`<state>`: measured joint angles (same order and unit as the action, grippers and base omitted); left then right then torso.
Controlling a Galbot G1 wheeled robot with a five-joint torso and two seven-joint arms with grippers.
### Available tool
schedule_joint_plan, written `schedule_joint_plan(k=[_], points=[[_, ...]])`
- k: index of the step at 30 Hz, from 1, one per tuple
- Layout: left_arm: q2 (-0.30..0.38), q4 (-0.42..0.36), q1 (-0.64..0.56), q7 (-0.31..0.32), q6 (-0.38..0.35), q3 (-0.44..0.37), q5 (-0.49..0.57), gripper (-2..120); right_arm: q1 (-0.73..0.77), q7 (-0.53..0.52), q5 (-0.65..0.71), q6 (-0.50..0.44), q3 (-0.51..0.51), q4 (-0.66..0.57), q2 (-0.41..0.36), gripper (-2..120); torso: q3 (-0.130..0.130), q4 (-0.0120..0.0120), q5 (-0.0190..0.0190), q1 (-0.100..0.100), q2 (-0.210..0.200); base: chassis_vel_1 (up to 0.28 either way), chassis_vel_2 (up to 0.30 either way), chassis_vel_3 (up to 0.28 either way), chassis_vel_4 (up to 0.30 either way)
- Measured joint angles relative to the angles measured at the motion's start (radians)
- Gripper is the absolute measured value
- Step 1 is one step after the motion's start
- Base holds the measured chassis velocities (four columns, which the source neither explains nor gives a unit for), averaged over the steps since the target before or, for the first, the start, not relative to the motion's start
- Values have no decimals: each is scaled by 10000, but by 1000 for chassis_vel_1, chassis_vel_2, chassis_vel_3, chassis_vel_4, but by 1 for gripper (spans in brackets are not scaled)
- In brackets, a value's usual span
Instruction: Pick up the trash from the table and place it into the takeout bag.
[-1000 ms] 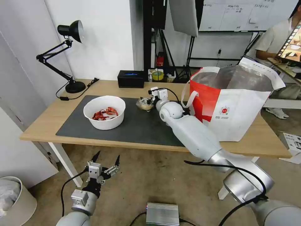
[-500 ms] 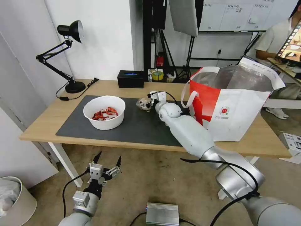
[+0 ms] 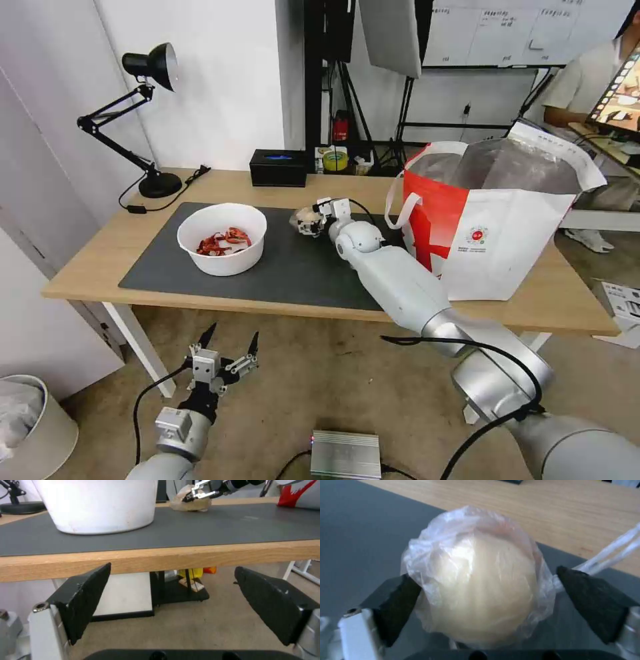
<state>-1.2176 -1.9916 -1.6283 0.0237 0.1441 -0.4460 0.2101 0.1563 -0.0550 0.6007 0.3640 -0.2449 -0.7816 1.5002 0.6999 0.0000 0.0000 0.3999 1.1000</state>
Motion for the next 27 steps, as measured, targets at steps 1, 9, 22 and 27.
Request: schedule_joint_plan(k=[1, 9, 22, 27], points=[[0, 6, 7, 0, 2, 0, -5, 100, 12, -18, 46, 41, 22, 3, 6, 93, 0, 0, 0, 0, 0, 0, 0, 0, 0], [12, 46, 45, 1, 36, 30, -12, 100, 115, -139, 224, 218, 62, -46, -83, 61, 0, 0, 0, 0, 0, 0, 0, 0, 0], [37, -60, 29, 5, 33, 70, -10, 100, 602, -424, 488, 267, -220, -1855, -913, 17, 1, 0, 1, 0, 0, 0, 0, 0, 0], [44, -145, -68, 13, 27, -12, -10, 100, 1121, -839, 692, 468, -325, -3693, -1767, 7, 1, 2, 1, 1, 0, 0, 0, 0, 0]])
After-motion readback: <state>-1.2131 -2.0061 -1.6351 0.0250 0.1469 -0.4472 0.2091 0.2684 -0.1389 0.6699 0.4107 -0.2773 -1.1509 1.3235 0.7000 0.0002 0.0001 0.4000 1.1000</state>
